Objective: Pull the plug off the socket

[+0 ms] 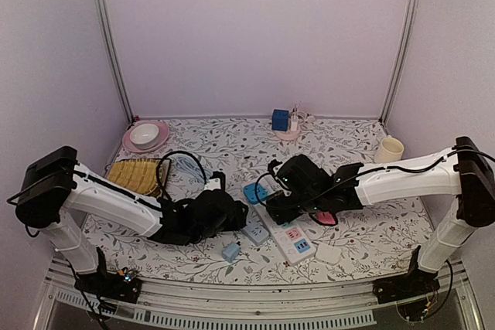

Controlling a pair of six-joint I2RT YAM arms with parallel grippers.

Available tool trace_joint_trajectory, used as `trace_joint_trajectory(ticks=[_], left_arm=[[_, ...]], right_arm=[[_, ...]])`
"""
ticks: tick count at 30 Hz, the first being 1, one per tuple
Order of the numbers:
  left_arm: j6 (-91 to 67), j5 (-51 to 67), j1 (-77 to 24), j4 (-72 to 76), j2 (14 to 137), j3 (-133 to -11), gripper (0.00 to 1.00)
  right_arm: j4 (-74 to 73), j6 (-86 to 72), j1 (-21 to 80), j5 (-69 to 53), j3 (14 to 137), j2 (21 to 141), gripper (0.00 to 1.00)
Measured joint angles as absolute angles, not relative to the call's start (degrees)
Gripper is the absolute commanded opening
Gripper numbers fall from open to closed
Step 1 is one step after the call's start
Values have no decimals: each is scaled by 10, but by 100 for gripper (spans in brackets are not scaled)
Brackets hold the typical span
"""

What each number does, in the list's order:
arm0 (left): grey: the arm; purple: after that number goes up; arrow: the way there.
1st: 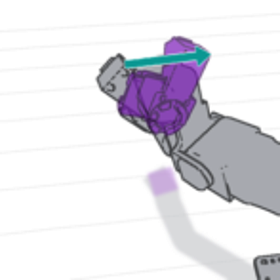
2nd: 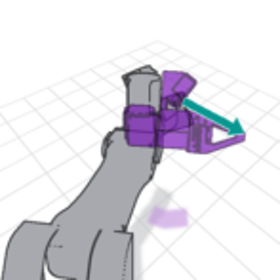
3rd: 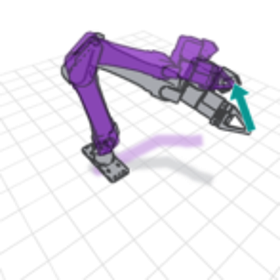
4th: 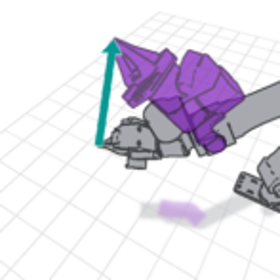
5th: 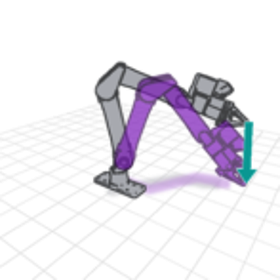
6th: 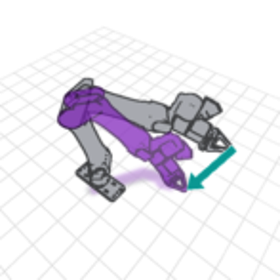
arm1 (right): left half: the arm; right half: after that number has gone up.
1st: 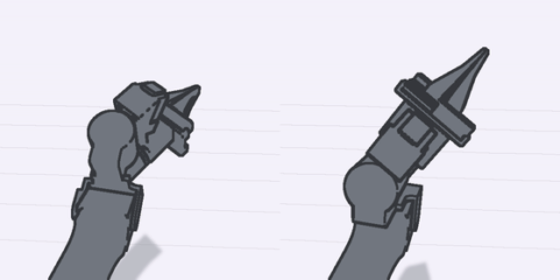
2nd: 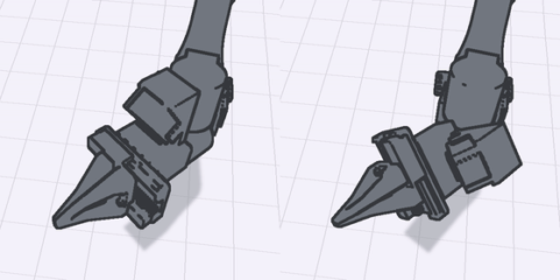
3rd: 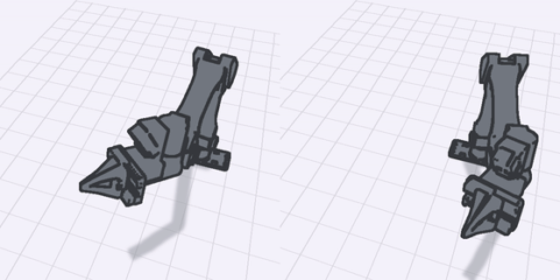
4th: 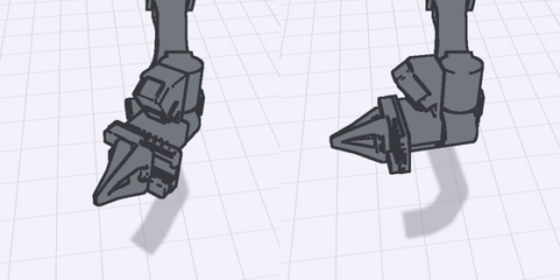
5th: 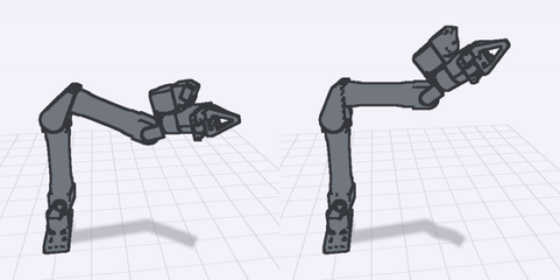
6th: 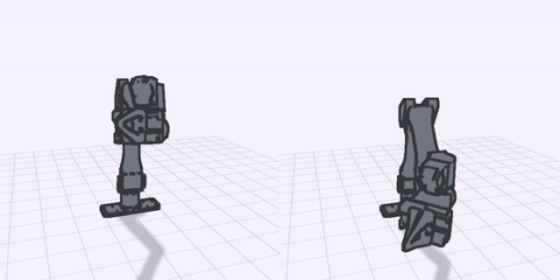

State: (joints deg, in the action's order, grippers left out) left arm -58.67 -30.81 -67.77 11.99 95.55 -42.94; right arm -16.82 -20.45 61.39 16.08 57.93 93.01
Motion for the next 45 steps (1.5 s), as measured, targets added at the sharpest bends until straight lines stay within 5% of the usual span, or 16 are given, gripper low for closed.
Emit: trace_joint_trajectory(ticks=[13,45], left_arm=[[-587,-298,-677,130,947,-426,57],[-558,-263,-682,81,1062,-546,58]], right_arm=[[-198,-222,621,201,622,985,23],[-250,-352,704,216,513,865,20]])
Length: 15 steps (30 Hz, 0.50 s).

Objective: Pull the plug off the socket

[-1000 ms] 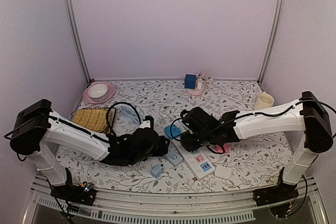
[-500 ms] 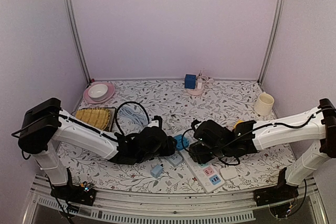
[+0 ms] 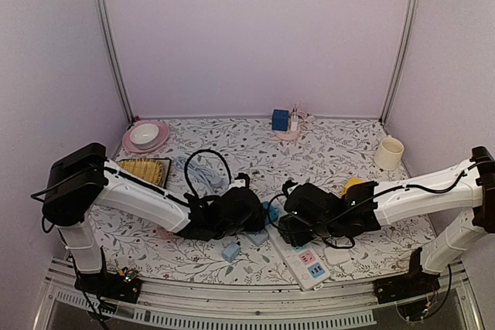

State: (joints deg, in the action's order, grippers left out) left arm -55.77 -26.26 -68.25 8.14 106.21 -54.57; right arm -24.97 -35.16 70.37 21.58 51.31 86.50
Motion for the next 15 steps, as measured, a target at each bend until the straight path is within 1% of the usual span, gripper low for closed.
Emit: trace_joint_trajectory(ticks=[15], left_arm=[[-564,-277,-685,56,1080,-570,58]], right_arm=[[-304,-332,707,237,542,860,20]])
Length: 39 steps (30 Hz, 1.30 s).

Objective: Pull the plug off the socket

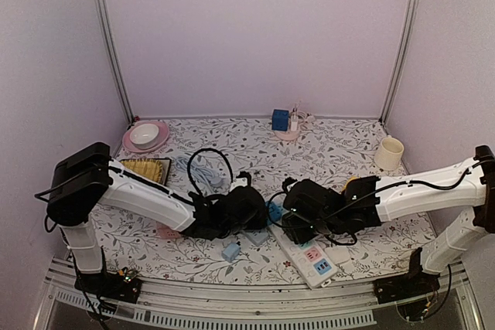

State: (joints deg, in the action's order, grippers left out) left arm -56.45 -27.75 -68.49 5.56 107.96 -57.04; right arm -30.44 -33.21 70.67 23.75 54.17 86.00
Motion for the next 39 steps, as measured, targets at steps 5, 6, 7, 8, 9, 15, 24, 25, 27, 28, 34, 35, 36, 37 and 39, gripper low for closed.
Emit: trace_joint_trajectory(ticks=[5,6,7,8,9,15,24,25,27,28,34,35,36,37,39], left_arm=[[-571,-283,-687,73,1092,-575,58],[-571,-287,-688,80,1099,-579,58],[-571,-290,-689,86,1105,-583,58],[-572,-291,-689,92,1112,-586,58],[-572,-291,-690,98,1120,-588,58],[-573,-294,-691,127,1135,-589,58],[-567,-294,-693,164,1132,-569,58],[-566,-294,-693,166,1132,-568,58],[-562,-293,-693,171,1133,-566,58],[-561,-293,-693,175,1133,-564,58],[-557,-292,-693,215,1130,-542,57],[-558,-291,-693,222,1128,-537,57],[-558,-289,-693,232,1126,-530,57],[-558,-288,-693,242,1122,-522,57],[-558,-284,-695,258,1116,-507,57]], right_arm=[[-322,-318,700,237,555,861,20],[-325,-317,700,237,557,862,20],[-326,-317,699,237,558,864,20],[-327,-317,697,236,558,866,20],[-326,-317,697,235,558,867,20],[-323,-322,697,236,559,870,20],[-310,-323,675,227,559,850,20],[-304,-322,669,227,559,839,20],[-295,-321,655,224,559,817,20],[-288,-320,645,222,559,804,20],[-233,-305,566,177,525,773,20],[-222,-300,545,163,516,772,20],[-213,-296,528,154,509,772,20],[-203,-292,503,138,500,772,20],[-186,-284,465,116,492,776,20]])
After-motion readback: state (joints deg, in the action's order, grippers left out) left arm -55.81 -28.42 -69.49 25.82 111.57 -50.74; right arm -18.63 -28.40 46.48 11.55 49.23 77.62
